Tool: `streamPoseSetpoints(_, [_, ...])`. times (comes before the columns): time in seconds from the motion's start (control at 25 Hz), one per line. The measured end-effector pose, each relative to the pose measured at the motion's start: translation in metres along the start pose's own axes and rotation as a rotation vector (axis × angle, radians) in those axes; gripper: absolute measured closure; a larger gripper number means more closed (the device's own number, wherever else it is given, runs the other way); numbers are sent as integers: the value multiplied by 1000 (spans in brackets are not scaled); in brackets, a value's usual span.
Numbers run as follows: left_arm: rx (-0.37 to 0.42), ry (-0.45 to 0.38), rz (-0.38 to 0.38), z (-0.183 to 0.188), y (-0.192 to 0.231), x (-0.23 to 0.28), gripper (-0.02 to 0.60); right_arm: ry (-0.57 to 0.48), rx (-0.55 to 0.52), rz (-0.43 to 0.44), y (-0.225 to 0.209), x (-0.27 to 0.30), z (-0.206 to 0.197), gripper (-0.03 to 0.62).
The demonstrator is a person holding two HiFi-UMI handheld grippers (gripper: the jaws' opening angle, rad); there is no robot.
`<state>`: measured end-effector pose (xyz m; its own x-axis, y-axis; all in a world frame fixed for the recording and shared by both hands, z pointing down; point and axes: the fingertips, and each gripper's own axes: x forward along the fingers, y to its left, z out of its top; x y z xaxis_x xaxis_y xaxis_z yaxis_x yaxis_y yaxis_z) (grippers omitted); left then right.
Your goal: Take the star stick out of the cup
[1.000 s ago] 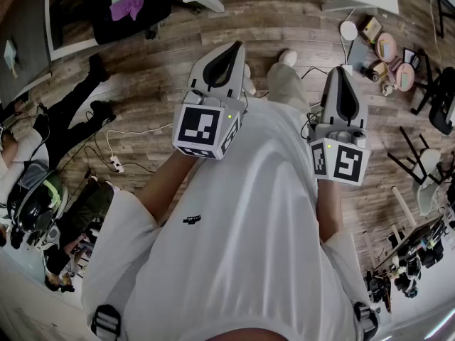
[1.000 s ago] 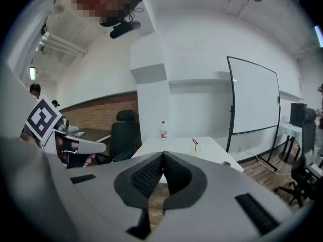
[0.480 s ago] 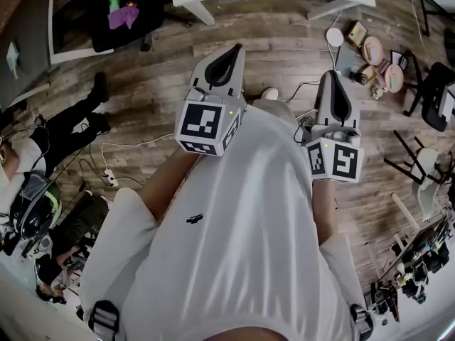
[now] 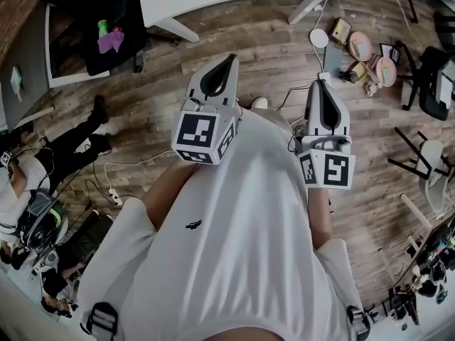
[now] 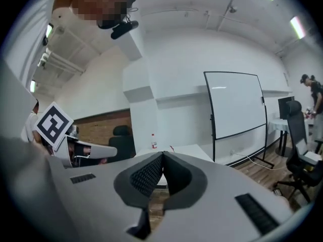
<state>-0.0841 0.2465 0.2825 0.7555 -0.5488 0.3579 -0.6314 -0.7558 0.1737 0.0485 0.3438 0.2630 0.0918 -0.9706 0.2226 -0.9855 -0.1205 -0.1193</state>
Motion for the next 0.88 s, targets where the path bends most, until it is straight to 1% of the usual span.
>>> streamPoseSetpoints(0.12, [-7,18,14,-10,-18,13,586,-15,5,22,-17,0,-7,590])
streamPoseSetpoints(0.24, [-13,41,14,-15,-37,25,586,-6,7,31,-36,1,-11,590])
streamPoseSetpoints(0.32, [-17,64,12,-17,-43,30,586,7,28,36,-44,3,-14,589])
streamPoseSetpoints(0.4, [-22,70,16,-14,-40,39,586,12,42,42,-49,13,-14,590])
streamPoseSetpoints(0.52, [-27,51,47,-5,-19,51,586,7,30,66,-47,40,-10,591])
streamPoseSetpoints(0.68, [-54,28,101,8,16,82,586,9,4,107,-55,89,1,590])
streamPoseSetpoints(0.88, [-83,-22,139,46,63,128,586,16,-42,176,-57,160,29,589])
